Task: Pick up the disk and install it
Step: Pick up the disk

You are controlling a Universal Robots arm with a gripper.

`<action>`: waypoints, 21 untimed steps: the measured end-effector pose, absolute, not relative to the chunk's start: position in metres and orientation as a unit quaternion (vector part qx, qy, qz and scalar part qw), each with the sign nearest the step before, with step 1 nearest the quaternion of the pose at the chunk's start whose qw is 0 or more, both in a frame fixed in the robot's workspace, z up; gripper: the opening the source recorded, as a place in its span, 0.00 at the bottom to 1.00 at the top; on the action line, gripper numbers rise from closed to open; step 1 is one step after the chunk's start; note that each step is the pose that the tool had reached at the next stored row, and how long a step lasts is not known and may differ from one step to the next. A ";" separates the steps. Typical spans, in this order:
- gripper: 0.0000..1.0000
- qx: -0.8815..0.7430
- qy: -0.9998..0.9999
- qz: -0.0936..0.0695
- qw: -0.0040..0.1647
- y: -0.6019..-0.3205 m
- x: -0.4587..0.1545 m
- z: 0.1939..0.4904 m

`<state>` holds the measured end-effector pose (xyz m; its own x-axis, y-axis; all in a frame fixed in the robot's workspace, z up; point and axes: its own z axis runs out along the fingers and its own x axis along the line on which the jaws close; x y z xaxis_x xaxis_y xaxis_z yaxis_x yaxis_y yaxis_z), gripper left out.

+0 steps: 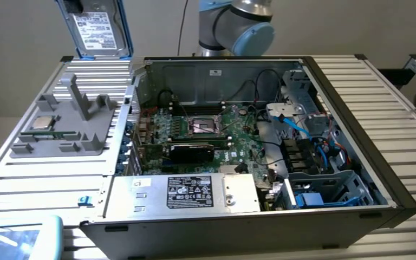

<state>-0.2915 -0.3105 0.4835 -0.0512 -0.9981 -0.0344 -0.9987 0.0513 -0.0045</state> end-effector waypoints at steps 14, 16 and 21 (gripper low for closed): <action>0.37 -0.689 0.725 0.016 0.019 -0.338 -0.243 0.488; 0.37 -0.689 0.725 0.016 0.019 -0.341 -0.235 0.489; 0.37 -0.689 0.725 0.016 0.019 -0.347 -0.219 0.493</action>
<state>-0.2187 -0.3469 0.4928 -0.0512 -0.9975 -0.0491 -0.9987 0.0514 -0.0037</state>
